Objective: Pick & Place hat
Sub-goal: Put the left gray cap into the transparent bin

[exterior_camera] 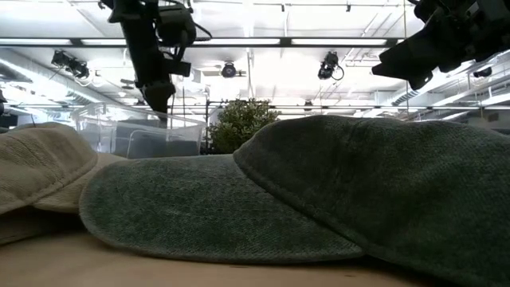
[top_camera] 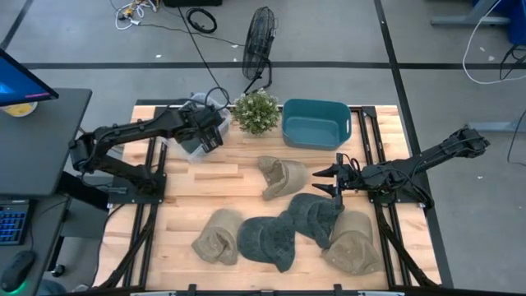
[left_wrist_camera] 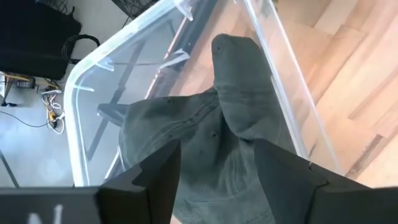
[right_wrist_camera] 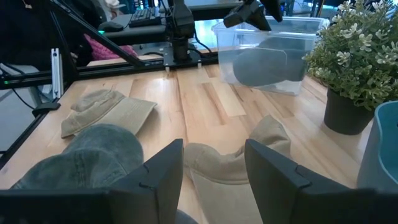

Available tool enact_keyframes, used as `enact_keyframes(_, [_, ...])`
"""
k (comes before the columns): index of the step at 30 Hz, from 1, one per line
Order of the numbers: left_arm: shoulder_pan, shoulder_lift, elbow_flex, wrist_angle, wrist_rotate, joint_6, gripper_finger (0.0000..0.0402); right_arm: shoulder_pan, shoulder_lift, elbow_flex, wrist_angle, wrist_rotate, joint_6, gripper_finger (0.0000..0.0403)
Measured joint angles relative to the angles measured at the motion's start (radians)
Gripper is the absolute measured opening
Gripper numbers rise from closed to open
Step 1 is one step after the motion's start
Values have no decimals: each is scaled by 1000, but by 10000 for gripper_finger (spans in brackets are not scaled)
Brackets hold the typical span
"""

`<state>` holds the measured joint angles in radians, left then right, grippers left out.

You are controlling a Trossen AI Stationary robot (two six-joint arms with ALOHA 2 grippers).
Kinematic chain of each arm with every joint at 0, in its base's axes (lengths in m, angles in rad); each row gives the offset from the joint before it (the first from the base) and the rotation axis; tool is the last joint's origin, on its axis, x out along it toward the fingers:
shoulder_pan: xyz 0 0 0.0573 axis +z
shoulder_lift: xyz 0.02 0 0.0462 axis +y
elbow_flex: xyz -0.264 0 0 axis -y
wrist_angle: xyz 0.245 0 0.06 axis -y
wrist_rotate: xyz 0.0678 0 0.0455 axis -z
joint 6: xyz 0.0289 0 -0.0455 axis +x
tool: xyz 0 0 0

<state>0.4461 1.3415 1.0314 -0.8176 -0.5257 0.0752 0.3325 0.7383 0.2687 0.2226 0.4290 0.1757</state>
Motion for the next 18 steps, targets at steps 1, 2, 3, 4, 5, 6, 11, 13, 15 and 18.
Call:
enact_keyframes(1, [0,0,9,-8,0,0,207,0,0,0,0,0,0,175])
enact_keyframes(2, [0,0,21,-20,1,0,207,0,0,0,0,0,0,175])
enact_keyframes(3, [0,0,35,-36,1,0,207,0,0,0,0,0,0,175])
enact_keyframes(4, [0,0,55,-55,1,-1,207,0,0,0,1,0,0,175])
enact_keyframes(5, [-4,0,78,-80,1,0,207,0,0,0,4,0,0,175])
enact_keyframes(6, [-10,0,106,-105,1,-1,207,0,0,0,9,0,0,175])
enact_keyframes(11, [-65,0,244,-146,122,20,207,0,0,0,37,-3,8,175])
enact_keyframes(13, [-86,0,293,-152,192,23,206,0,0,14,17,-4,1,175])
enact_keyframes(15, [-109,0,332,-160,227,48,206,0,1,52,-29,-27,-19,175])
enact_keyframes(18, [-144,-3,362,-163,240,75,206,-3,25,144,-138,-37,-34,175])
